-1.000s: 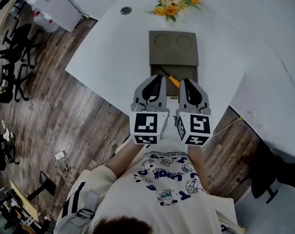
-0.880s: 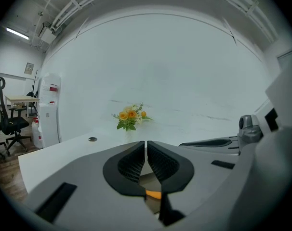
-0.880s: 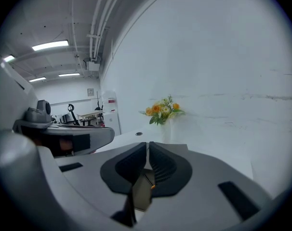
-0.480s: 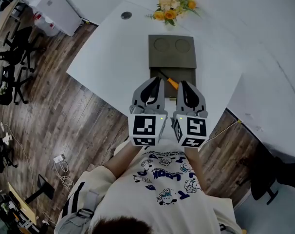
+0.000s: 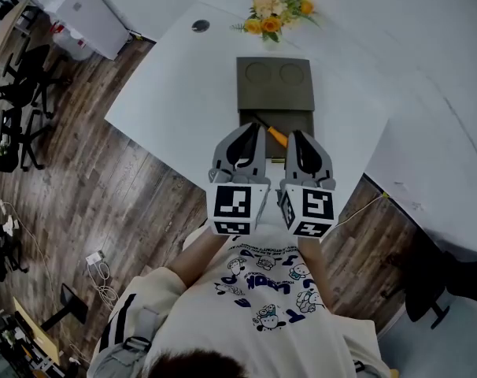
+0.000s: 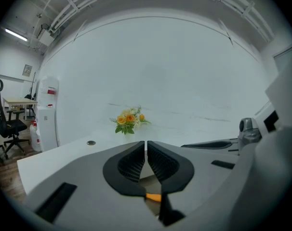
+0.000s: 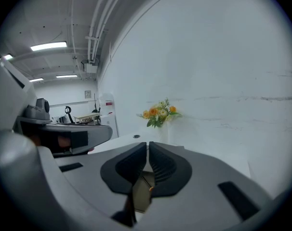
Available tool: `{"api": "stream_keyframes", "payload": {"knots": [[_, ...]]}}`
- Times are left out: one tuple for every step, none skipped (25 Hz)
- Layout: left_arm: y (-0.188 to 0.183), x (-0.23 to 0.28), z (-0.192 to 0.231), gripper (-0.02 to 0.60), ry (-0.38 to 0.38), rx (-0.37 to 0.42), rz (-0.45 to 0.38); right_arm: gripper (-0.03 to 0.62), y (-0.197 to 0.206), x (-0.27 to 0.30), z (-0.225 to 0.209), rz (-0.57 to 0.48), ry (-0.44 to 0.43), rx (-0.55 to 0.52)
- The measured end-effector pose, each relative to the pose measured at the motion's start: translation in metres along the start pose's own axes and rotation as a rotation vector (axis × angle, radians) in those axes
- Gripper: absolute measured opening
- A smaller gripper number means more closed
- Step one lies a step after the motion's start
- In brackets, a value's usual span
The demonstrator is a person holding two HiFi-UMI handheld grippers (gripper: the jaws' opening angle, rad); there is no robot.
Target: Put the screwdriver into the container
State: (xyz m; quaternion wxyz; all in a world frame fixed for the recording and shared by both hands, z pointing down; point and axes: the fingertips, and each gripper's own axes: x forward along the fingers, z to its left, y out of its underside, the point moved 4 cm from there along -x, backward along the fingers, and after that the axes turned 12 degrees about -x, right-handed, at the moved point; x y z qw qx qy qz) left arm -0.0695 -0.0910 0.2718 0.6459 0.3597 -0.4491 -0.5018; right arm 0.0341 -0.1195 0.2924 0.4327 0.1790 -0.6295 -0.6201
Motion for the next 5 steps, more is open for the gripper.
{"api": "stream_keyframes", "payload": {"knots": [[-0.0001, -0.0001, -0.0005, 0.029, 0.001, 0.0, 0.001, 0.037, 0.0002, -0.0003, -0.0003, 0.002, 0.001, 0.001], [-0.0003, -0.0004, -0.0008, 0.029, 0.002, 0.0, 0.001, 0.037, 0.0003, -0.0007, -0.0005, 0.004, 0.003, 0.002], [-0.0005, -0.0006, -0.0011, 0.029, 0.003, 0.001, 0.001, 0.038, 0.0003, -0.0011, -0.0008, 0.005, 0.004, 0.002], [-0.0007, -0.0008, -0.0014, 0.029, 0.003, 0.001, 0.0, 0.038, 0.0002, -0.0015, -0.001, 0.004, 0.005, 0.002], [-0.0009, -0.0009, -0.0016, 0.029, 0.004, 0.002, 0.0, 0.038, 0.0001, -0.0018, -0.0013, 0.004, 0.007, 0.002]]}}
